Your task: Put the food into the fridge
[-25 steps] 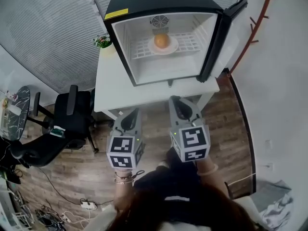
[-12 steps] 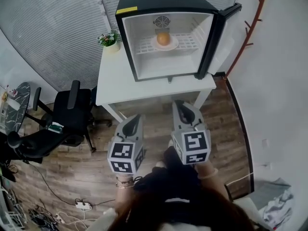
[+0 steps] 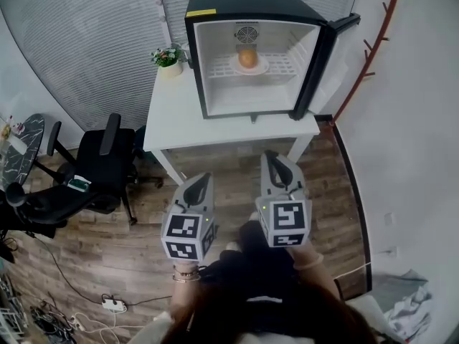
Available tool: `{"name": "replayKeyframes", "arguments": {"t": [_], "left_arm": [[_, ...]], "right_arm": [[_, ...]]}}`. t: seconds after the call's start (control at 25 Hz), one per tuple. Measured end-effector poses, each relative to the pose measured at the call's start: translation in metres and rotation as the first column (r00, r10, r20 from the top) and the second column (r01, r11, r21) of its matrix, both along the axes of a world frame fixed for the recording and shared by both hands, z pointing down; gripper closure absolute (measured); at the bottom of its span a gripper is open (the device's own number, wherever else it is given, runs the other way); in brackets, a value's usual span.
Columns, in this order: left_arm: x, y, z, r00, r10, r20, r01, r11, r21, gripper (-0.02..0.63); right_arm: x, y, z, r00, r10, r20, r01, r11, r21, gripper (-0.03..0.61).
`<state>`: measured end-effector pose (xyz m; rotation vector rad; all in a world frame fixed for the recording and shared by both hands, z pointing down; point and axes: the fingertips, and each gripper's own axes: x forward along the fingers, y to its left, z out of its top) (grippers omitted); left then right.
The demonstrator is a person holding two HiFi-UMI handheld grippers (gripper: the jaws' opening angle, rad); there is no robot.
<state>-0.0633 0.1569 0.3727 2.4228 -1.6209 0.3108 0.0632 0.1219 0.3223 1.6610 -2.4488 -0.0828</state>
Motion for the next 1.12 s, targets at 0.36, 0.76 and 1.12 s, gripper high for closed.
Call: {"name": "replayKeyframes", "arguments": {"t": [0.36, 0.76, 1.12], "left_arm": [[0.004, -0.012, 0.006, 1.0, 0.001, -0.015, -0.001, 1.0, 0.001, 0.614], [0.015, -0.027, 0.018, 1.0, 0.017, -0.017, -0.018, 0.999, -0.029, 0.614], [0.007, -0.031, 0.024, 0.999, 0.01, -0.043, -0.011, 1.0, -0.028, 0.613]], "right_arm": [[-0.006, -0.01, 0.005, 0.999, -0.025, -0.026, 0.025, 1.0, 0.007, 0.581], [0.001, -0.02, 0.019, 0.997, -0.027, -0.072, 0.027, 1.0, -0.006, 0.581], [-0.006, -0.021, 0.025, 0.995, -0.026, -0.099, 0.023, 0.999, -0.033, 0.581]]}}
